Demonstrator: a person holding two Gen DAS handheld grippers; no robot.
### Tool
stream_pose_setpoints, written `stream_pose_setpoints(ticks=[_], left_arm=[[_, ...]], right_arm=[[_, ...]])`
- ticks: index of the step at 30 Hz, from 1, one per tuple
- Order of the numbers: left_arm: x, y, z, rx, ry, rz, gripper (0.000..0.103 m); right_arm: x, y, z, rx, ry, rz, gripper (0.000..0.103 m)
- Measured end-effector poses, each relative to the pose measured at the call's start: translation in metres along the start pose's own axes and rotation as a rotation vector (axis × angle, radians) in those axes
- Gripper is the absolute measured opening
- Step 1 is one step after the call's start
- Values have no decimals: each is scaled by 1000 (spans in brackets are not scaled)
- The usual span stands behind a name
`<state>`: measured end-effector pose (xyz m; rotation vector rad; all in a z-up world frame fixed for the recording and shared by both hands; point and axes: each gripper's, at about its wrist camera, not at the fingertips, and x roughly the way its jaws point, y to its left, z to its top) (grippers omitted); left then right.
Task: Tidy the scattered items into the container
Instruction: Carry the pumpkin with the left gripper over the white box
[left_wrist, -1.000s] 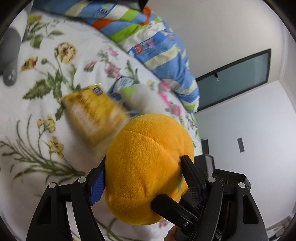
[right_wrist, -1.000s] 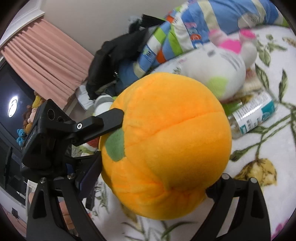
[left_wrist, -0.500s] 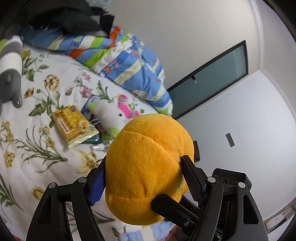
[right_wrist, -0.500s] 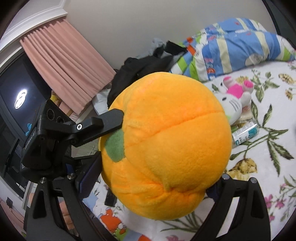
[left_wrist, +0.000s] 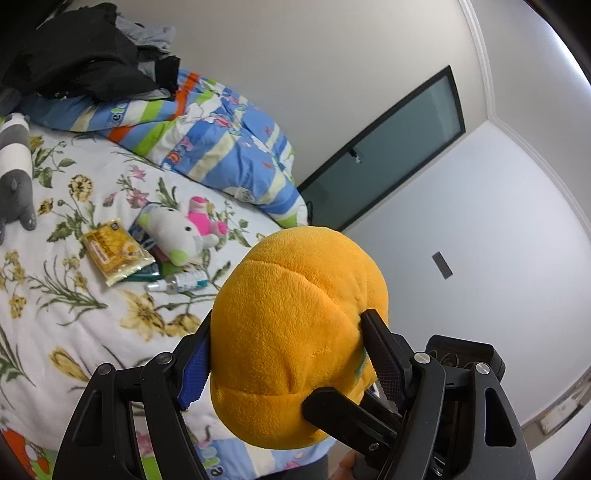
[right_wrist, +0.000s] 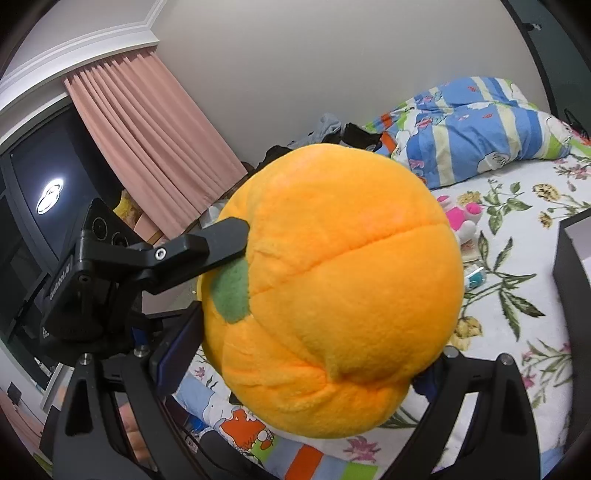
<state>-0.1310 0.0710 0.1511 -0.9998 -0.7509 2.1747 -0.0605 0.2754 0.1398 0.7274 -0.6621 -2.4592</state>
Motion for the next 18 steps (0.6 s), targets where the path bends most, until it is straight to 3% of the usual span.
stream_pose_setpoints(ticks=[6,18], left_arm=[[18,-36,-12,37,34,-30,75],[98,-119,-39,105,160,-133,76]], right_arm=[[-40,-16,0,11,-41,-33,95],[-132,-79,8,68,-129,-171,95]])
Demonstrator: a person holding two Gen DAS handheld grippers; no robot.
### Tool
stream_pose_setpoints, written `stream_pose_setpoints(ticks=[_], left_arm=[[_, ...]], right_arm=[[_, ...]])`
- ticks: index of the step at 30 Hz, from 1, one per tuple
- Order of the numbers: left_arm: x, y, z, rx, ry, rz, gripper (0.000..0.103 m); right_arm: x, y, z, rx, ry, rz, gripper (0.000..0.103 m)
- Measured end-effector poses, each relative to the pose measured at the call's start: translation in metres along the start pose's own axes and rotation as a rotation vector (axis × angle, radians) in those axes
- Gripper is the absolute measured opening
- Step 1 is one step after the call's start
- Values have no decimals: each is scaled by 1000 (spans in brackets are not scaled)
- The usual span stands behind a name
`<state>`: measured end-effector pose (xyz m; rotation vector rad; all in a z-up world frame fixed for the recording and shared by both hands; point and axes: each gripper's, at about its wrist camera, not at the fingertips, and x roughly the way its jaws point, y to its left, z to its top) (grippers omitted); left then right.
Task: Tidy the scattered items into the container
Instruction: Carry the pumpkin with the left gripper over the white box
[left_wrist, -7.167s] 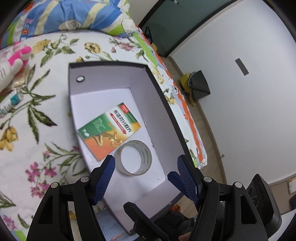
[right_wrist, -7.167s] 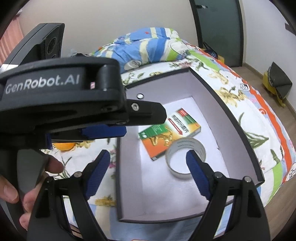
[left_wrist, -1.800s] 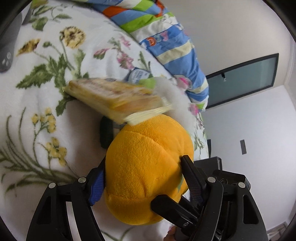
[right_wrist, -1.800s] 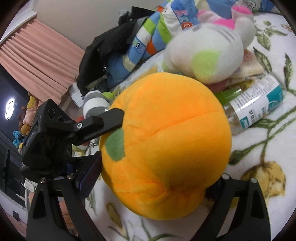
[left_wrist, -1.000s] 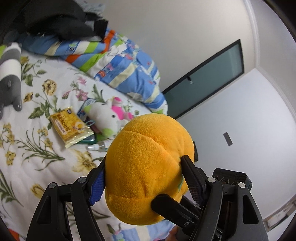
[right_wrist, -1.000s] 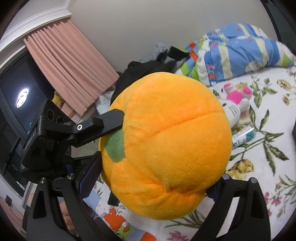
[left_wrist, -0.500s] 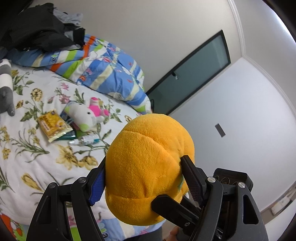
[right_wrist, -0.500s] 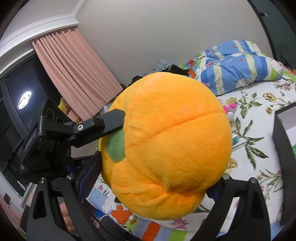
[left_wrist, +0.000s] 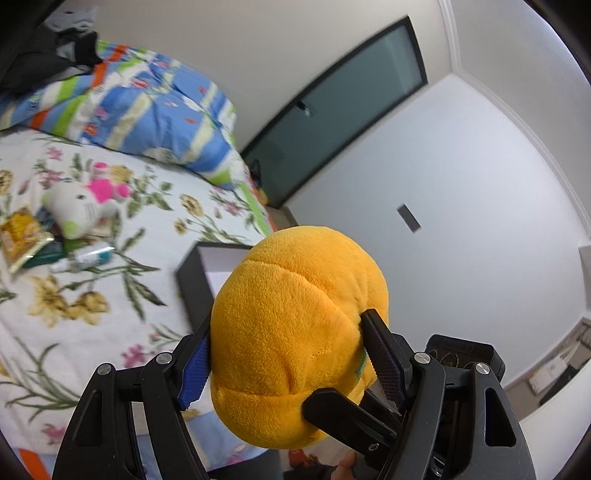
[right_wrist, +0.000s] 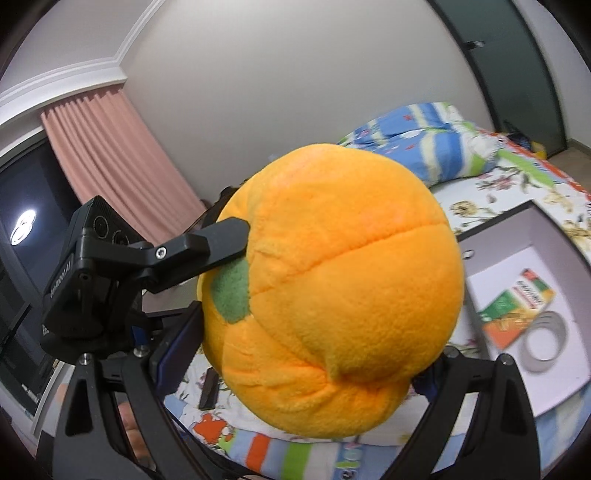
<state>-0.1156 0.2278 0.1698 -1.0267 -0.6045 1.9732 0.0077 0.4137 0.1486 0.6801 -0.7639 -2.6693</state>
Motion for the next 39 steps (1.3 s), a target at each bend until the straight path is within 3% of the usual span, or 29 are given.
stream_pose_setpoints(ticks=[17,26,39], left_arm=[[127,-69,-22,58,178,-72,76],[177,-69,-29,49,237,-59,75],[222,-40,-37,8,292,-25,76]], right_arm=[[-82,-100,-1,120,-81,-143,95],[-81,-144,0,176,-73,-164,96],[-57,-193,-8,232,-27,-169,95]])
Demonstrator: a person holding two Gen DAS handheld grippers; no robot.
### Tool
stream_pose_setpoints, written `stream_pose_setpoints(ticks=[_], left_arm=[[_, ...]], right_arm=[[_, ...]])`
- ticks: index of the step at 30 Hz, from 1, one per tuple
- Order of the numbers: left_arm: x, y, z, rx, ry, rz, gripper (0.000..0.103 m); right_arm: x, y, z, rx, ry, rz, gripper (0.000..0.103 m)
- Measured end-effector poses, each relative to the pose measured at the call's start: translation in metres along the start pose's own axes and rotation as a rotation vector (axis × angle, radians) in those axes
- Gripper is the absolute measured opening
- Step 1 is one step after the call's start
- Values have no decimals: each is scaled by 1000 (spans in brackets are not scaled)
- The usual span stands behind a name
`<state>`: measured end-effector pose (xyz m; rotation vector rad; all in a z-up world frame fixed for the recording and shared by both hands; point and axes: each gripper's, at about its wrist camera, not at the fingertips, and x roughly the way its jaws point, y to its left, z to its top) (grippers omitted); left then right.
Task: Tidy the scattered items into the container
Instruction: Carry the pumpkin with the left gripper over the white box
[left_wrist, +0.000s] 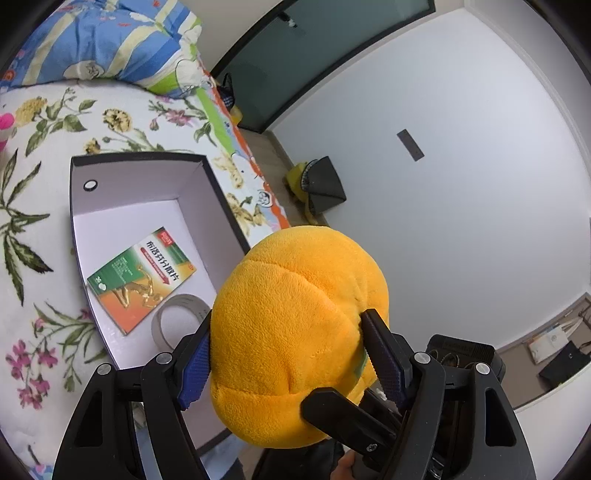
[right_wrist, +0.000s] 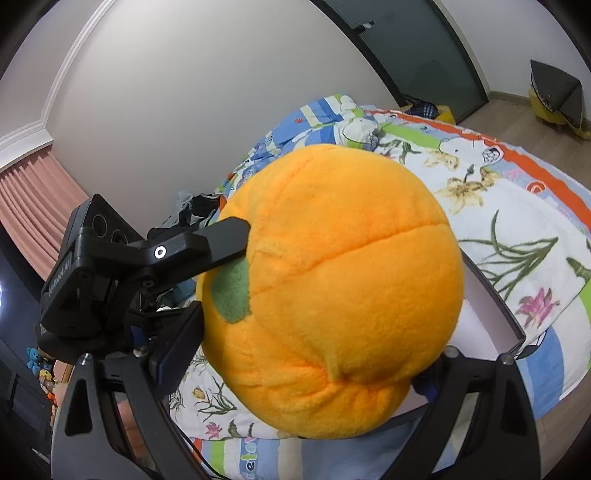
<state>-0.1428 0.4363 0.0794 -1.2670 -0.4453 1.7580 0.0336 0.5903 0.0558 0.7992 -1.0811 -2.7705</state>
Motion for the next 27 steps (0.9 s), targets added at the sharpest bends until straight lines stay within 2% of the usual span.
stream_pose_setpoints(ticks=[9,16,27], left_arm=[[29,29,4,-41,39,16,75],[52,54,6,-89,68,21,76],[62,71,10,-107,91,19,76]], right_arm=[[28,-28,-5,36,49,-11,95],[48,-45,-5,43,88,-59,96],[63,-47,-3,2,143,-142,98]])
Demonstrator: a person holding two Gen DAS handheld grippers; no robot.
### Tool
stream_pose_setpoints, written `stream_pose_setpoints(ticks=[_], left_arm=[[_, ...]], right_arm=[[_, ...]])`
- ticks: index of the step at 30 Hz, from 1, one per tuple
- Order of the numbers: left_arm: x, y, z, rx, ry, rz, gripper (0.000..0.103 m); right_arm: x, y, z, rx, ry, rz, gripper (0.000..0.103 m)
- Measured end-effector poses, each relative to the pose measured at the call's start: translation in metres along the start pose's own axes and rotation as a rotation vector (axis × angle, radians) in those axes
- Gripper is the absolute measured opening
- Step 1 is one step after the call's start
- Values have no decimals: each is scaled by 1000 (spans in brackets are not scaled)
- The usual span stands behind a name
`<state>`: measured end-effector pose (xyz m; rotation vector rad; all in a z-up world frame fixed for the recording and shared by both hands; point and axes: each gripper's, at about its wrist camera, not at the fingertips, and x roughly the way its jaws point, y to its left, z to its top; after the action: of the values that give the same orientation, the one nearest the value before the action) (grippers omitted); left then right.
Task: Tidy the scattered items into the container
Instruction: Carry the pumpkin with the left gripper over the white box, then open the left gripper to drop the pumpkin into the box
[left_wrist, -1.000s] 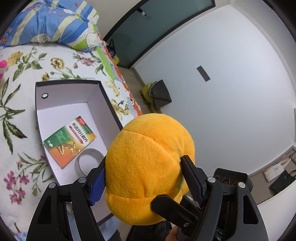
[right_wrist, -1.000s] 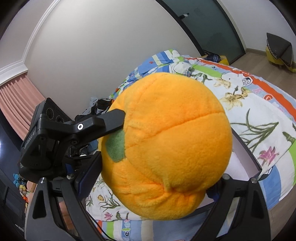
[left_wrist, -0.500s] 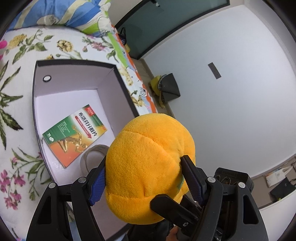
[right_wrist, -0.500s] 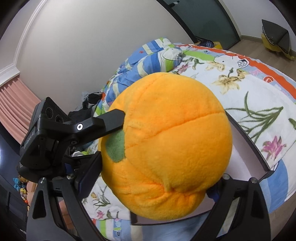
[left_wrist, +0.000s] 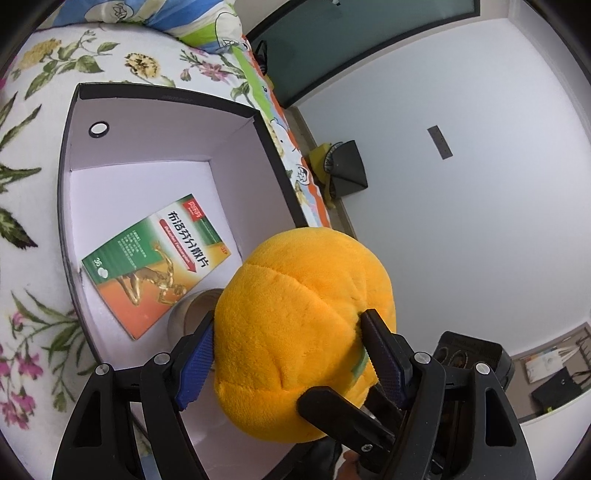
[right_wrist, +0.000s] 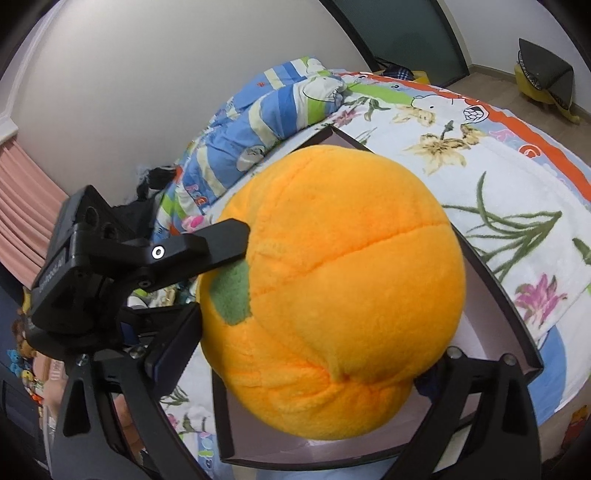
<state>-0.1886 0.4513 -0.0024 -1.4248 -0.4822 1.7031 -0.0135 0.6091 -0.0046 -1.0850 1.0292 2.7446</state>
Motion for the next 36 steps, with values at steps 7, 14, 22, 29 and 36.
stream_pose_setpoints(ticks=[7,14,22,29,36], left_arm=[[-9,2,2,8,-9,14,76],[-19,-1,-1,13,-18,8,76],[-39,-7,-8,19,-36,1,76],[-72,-17,-17,37,-67,-5,76],[-117,-17,-27,40,-119,-5,76]], right_arm=[[-2,1,2,-22,16,-88,99],[-17,0,3,4,-16,-97,99],[-40,9,4,7,-70,-116,99],[-62,37,2,-48,-113,-149,99],[-85,74,-1,-95,-157,-144,99]])
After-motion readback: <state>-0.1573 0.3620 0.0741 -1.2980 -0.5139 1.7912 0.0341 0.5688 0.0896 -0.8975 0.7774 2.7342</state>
